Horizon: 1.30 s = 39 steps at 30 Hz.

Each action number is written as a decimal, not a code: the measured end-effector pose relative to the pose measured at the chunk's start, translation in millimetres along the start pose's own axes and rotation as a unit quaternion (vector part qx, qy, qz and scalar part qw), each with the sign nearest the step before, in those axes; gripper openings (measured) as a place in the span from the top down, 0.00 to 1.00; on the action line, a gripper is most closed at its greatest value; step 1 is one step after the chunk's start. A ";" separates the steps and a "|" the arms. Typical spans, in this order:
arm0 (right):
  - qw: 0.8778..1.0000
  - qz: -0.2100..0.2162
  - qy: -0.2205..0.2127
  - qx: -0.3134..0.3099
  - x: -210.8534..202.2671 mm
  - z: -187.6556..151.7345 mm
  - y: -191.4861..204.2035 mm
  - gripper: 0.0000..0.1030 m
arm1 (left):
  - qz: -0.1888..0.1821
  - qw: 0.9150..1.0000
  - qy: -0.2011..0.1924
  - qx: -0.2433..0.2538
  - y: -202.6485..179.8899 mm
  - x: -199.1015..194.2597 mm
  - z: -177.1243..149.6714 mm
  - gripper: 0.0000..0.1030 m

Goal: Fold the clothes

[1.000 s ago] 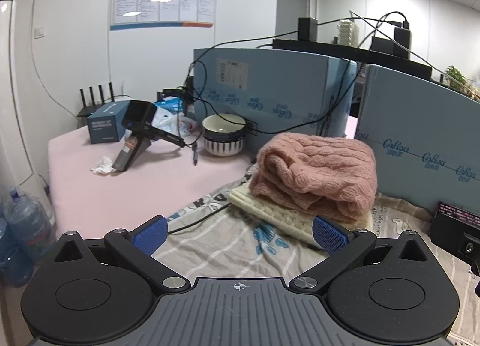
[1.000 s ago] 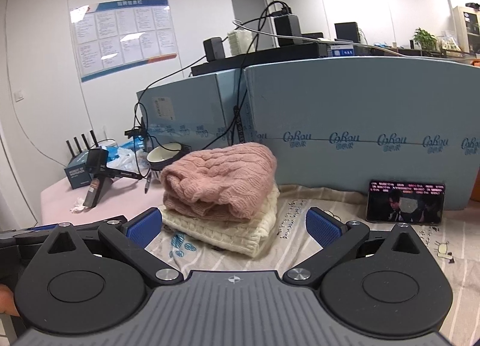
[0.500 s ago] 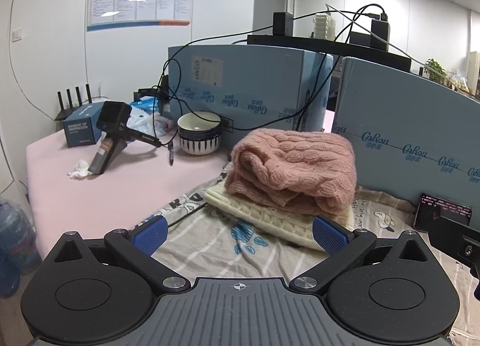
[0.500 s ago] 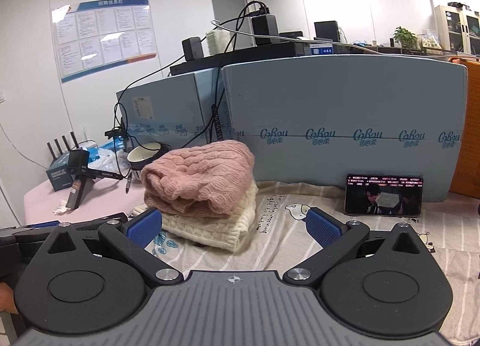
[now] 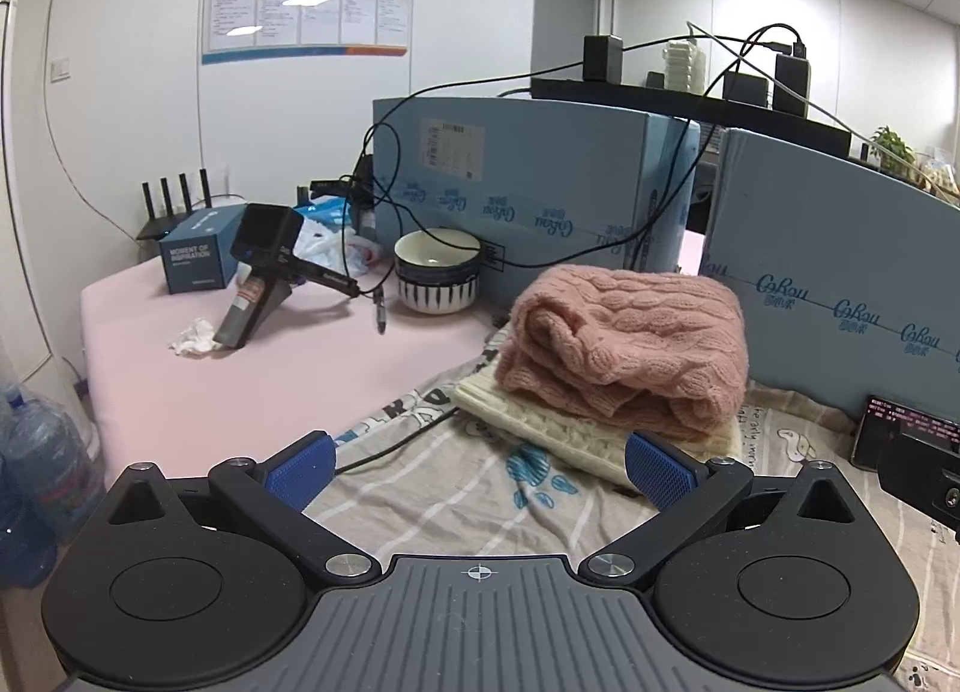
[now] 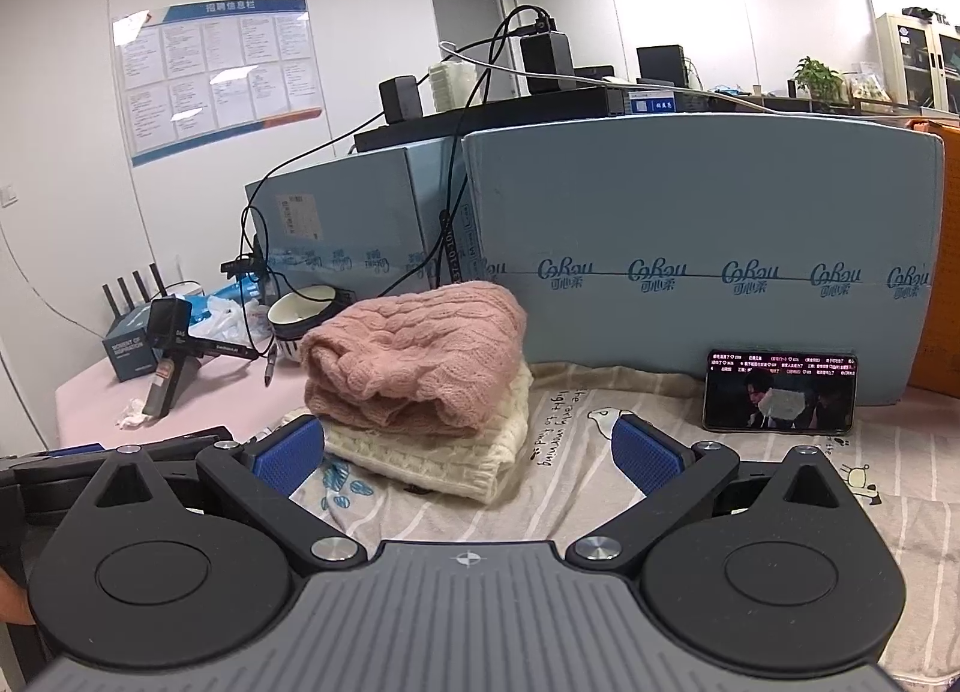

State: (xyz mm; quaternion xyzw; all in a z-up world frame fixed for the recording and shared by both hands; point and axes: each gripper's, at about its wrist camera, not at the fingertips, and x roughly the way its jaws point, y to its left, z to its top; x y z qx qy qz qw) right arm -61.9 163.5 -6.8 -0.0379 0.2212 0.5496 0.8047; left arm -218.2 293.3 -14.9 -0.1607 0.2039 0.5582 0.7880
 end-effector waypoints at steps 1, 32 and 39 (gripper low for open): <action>1.000 -0.001 0.000 0.000 -0.7 -0.4 0.0 0.00 | 0.000 1.000 0.000 0.000 0.0 -0.4 -0.5 0.00; 0.998 -0.019 0.057 0.006 -3.5 -10.9 -11.5 0.00 | -0.007 1.000 -0.004 0.003 -12.6 -17.5 -6.6 0.00; 0.997 -0.021 0.073 0.008 0.6 -12.1 -13.7 0.00 | 0.002 1.000 -0.002 -0.001 -11.8 -19.8 -8.3 0.00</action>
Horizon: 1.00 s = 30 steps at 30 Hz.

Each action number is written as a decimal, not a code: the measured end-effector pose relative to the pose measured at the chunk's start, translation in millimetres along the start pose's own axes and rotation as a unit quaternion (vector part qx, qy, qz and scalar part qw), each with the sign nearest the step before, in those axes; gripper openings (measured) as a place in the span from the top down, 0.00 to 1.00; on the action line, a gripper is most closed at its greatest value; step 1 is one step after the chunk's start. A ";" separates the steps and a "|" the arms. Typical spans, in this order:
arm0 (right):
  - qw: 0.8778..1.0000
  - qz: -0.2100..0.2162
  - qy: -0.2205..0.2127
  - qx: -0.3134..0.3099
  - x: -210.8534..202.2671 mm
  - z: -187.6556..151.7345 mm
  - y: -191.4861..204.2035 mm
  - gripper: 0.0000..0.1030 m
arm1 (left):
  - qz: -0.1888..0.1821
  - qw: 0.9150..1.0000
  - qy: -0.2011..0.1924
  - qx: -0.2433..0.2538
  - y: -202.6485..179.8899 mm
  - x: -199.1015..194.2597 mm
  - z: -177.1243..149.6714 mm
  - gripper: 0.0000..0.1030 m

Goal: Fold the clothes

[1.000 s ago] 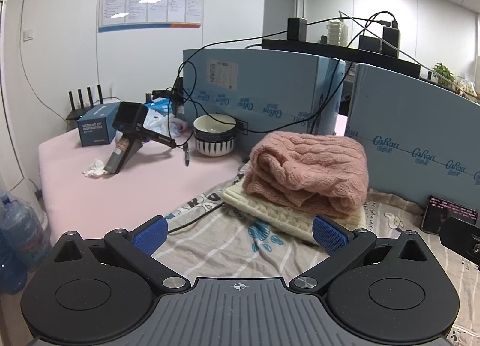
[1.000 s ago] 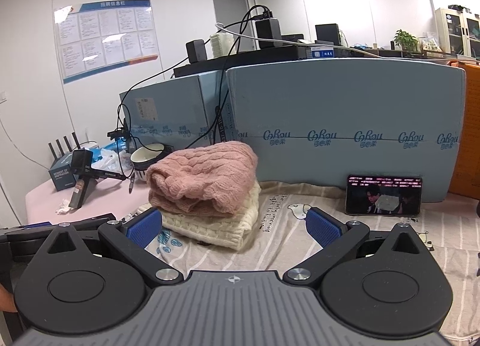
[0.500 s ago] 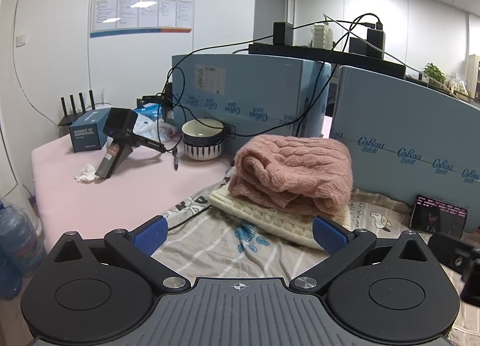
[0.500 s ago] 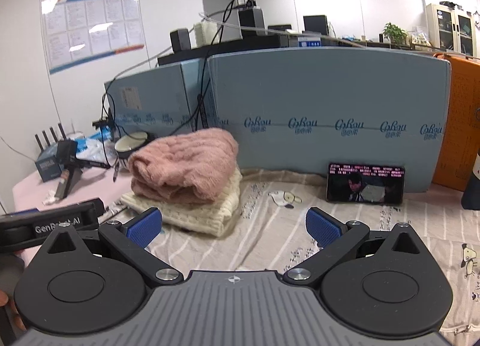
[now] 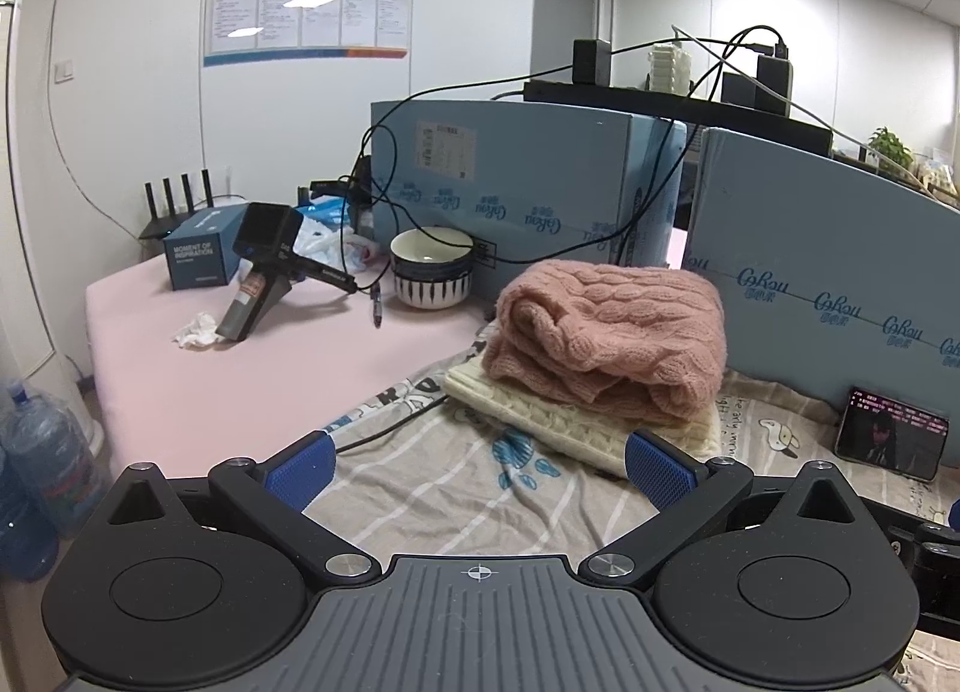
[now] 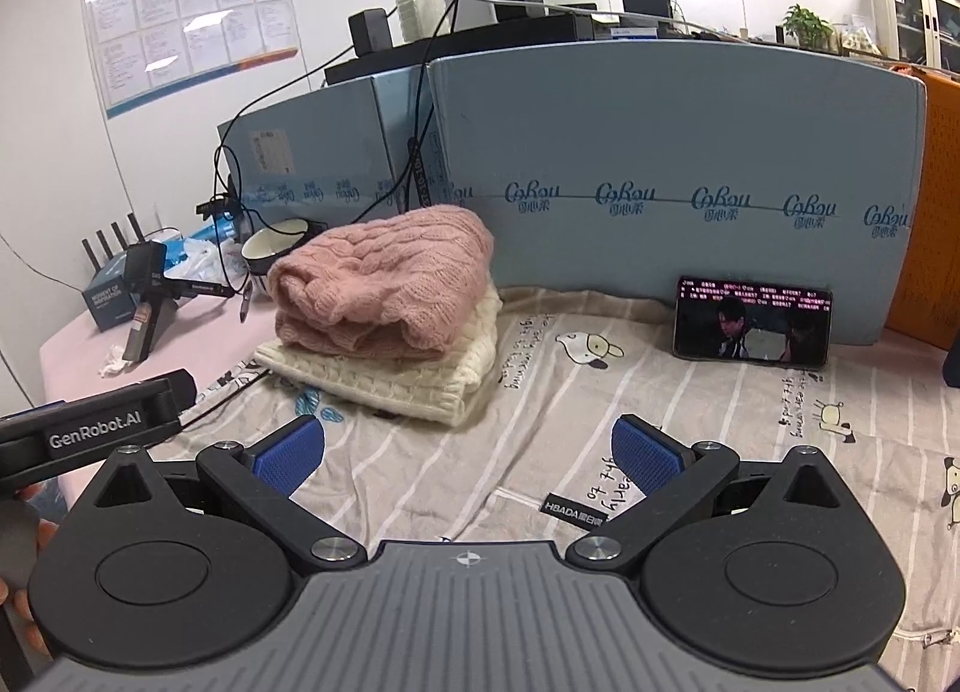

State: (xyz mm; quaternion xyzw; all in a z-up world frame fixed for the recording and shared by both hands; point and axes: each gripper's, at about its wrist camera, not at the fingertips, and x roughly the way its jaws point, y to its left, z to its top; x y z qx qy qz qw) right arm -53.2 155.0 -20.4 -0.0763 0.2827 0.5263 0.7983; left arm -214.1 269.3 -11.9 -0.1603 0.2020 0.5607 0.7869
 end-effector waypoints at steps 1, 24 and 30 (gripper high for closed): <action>1.000 -0.002 0.002 0.000 0.3 -0.2 -1.1 0.00 | 0.000 1.000 0.000 0.000 -0.3 -0.2 -0.2 0.00; 1.000 -0.001 0.012 -0.005 3.7 -0.1 -11.2 0.00 | 0.004 1.000 0.012 0.002 -10.3 -0.3 -4.2 0.00; 1.000 0.000 0.014 -0.007 4.9 0.1 -12.1 0.00 | 0.005 1.000 0.014 0.003 -11.5 0.8 -4.6 0.00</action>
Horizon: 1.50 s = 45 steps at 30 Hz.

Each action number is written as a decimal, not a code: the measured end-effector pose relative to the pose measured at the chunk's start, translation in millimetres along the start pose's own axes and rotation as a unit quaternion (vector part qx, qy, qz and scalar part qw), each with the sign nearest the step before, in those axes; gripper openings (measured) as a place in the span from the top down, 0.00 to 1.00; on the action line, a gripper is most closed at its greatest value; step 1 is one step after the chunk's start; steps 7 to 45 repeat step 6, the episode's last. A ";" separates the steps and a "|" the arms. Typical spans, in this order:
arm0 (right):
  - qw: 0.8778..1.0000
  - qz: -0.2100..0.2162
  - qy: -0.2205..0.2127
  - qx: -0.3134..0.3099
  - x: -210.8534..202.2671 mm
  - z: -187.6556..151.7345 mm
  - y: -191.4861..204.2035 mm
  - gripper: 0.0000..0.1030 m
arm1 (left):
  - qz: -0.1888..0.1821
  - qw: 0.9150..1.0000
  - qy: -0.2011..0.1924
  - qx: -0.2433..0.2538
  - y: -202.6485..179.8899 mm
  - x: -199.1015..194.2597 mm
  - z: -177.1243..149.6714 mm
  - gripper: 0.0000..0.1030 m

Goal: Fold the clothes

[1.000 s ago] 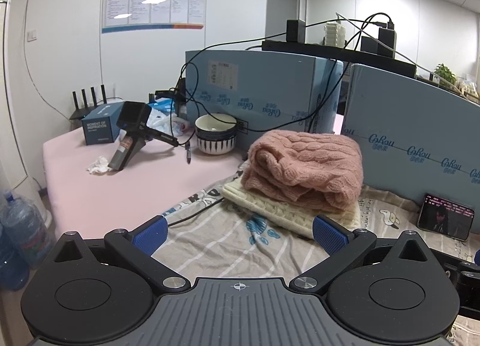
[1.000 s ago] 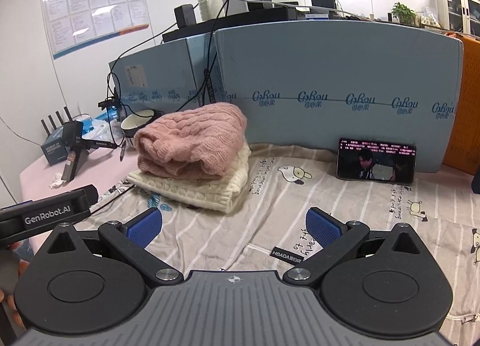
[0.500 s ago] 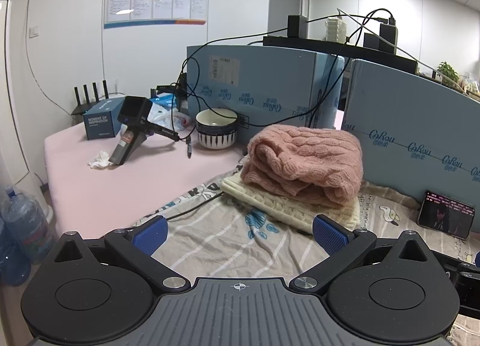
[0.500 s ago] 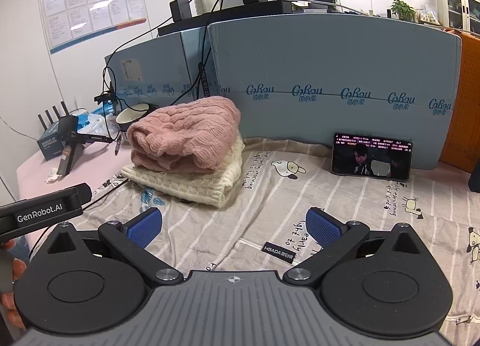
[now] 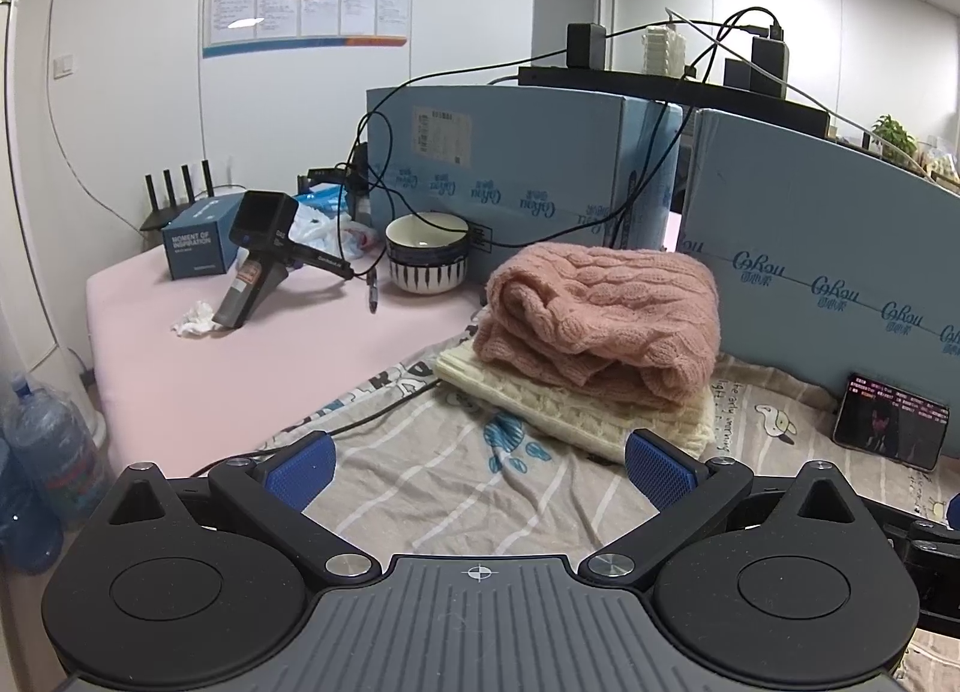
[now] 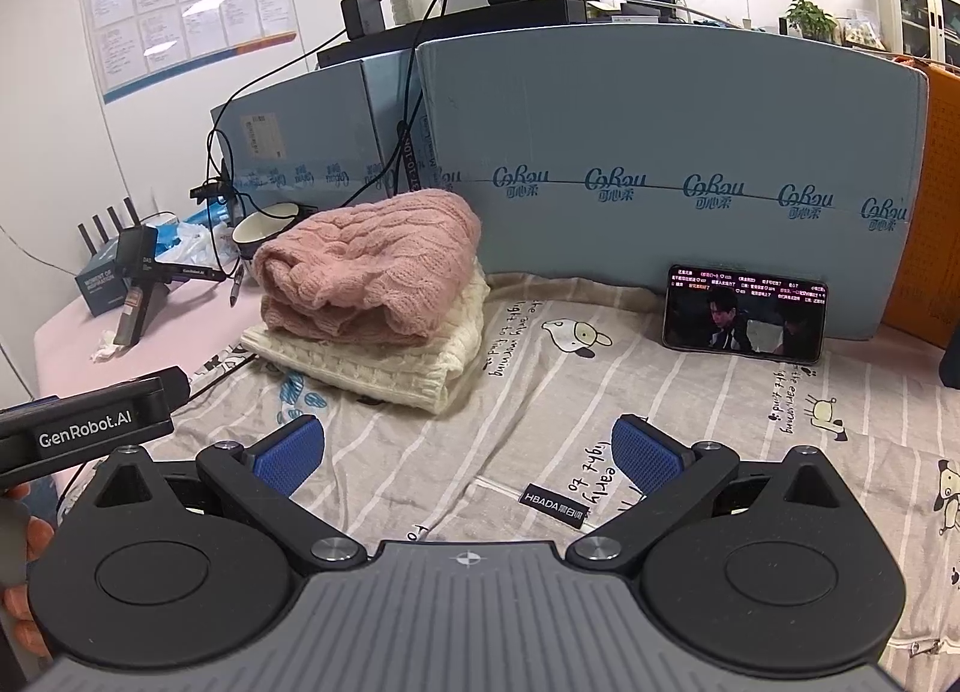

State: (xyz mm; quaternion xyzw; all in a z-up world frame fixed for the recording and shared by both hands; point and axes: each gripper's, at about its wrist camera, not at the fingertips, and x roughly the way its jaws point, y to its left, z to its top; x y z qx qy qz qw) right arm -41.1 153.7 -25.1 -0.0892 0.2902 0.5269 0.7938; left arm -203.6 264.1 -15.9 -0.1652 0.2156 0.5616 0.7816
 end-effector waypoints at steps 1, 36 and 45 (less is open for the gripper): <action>1.000 0.000 0.001 0.000 0.5 0.1 -0.2 0.00 | 0.000 1.000 0.000 0.000 -0.3 0.3 -0.1 0.00; 1.000 -0.002 0.005 0.003 2.0 -0.5 -2.4 0.00 | -0.001 1.000 0.003 0.000 -1.5 1.4 -0.8 0.00; 1.000 -0.002 0.005 0.003 2.0 -0.5 -2.4 0.00 | -0.001 1.000 0.003 0.000 -1.5 1.4 -0.8 0.00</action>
